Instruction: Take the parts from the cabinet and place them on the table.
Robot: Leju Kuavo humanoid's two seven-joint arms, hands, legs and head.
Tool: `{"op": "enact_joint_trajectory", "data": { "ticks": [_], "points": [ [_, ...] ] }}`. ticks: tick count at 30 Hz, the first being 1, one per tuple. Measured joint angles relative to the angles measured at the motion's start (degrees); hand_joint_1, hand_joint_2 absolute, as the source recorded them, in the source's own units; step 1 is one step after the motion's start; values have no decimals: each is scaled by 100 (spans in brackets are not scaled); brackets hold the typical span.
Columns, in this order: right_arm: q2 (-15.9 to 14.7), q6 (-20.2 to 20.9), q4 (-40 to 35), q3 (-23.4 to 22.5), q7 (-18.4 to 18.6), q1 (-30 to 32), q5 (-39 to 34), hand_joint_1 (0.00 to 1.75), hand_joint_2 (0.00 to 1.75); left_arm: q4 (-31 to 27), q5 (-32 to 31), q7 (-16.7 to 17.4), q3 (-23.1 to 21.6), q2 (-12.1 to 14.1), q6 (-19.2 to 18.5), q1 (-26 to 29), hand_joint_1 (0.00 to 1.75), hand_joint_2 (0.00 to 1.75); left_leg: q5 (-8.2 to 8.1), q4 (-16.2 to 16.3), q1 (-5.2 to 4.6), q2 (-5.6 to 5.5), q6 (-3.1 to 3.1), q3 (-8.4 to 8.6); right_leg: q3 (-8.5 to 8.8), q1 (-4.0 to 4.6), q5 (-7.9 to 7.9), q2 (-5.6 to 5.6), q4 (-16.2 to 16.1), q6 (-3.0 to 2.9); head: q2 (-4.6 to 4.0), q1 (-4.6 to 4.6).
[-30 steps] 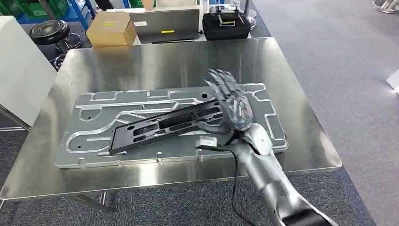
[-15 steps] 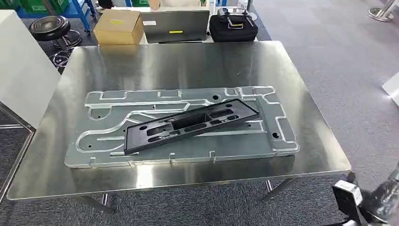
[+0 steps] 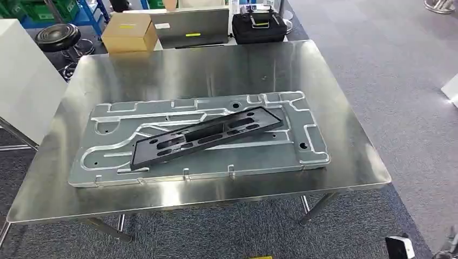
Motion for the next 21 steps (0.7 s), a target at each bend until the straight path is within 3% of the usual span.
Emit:
{"op": "enact_joint_trajectory", "data": {
  "ticks": [1, 2, 5, 7, 8, 10, 11, 12, 13, 14, 16, 17, 18, 21],
  "points": [
    [-40, 2, 484, -97, 33, -75, 144, 0, 0, 0, 0, 13, 11, -4, 0, -23, 0, 0, 174, -583, -1, 1, 19, 372, -37, 0, 27, 5, 22, 29, 0, 0],
    [-53, 2, 909, -156, 175, -106, 337, 0, 0, 0, 0, 41, 22, -7, 0, -57, 0, 0, 116, -989, -11, 1, 54, 561, -48, 12, 50, -15, 61, 59, 0, -2],
    [-73, 80, 1892, -185, 898, -246, 944, 0, 0, 0, 0, 103, 44, -42, 13, -33, 0, 0, 250, -950, -61, -16, 128, 522, -56, 21, 142, -17, 49, 150, 0, 0],
    [-75, 455, 2483, -163, 1713, -289, 1416, 0, 0, 2, 0, 169, 50, -96, 33, -28, 0, 0, 390, -1000, -15, 7, 196, 454, -77, 16, 204, 2, 33, 216, 0, 0],
    [-64, 641, 2710, -130, 2043, -296, 1584, 0, 0, 2, -4, 184, 50, -107, 42, -47, 0, 0, 453, -999, -7, 32, 235, 393, -137, -10, -60, -9, 158, 251, 0, 0],
    [-62, 963, 3038, -51, 2517, -332, 1770, 0, 0, 2, -2, 212, 52, -131, 52, -31, 0, 0, 553, -996, -14, 43, 276, 249, -355, -33, -799, -10, 889, 308, 0, 0],
    [-60, 1160, 3192, -12, 2781, -362, 1846, 0, 0, 2, 0, 227, 52, -157, 61, -11, 0, 0, 601, -989, -18, 58, 273, 180, -446, -36, -1067, -10, 1311, 329, 0, 0],
    [-51, 1313, 3312, 21, 2950, -377, 1876, 0, 0, 2, 0, 238, 52, -162, 61, -2, 0, 0, 648, -974, -19, 65, 265, 109, -493, -38, -1192, -11, 1647, 343, 0, 0],
    [-44, 1470, 3393, 36, 3086, -381, 1887, 0, 0, 2, 0, 247, 52, -175, 59, 2, 0, 0, 694, -949, -16, 69, 253, 31, -432, -45, -1136, -13, 1777, 351, 0, 0],
    [-33, 1717, 3470, 45, 3290, -381, 1927, 0, 0, 4, 0, 265, 52, -188, 44, 2, 0, 0, 730, -917, -13, 70, 242, -45, -258, -53, -979, -14, 1656, 353, 0, 0],
    [-7, 2112, 3588, 102, 3609, -382, 2023, 0, 0, 4, 0, 300, 48, -216, 20, 5, 0, 0, 788, -847, -6, 65, 197, -188, 426, -63, -610, -13, 753, 334, 0, 0],
    [12, 2205, 3625, 132, 3676, -393, 2060, 0, 0, 4, 0, 306, 44, -223, 2, 3, 0, 0, 811, -803, -8, 65, 171, -225, 766, -69, -637, -3, 249, 312, 0, 0],
    [28, 2273, 3656, 159, 3718, -414, 2087, 0, 0, 4, 0, 310, 35, -230, -11, 4, 0, 0, 835, -780, -33, 63, 133, -279, 923, -21, -763, 15, -56, 263, 0, 0],
    [78, 2411, 3756, 191, 3735, -415, 2100, 0, 0, 7, 0, 310, 24, -240, -28, -1, 0, 0, 963, -812, -12, 68, 23, -280, 833, 18, -691, 22, -34, 135, 0, 0]
  ]
}}
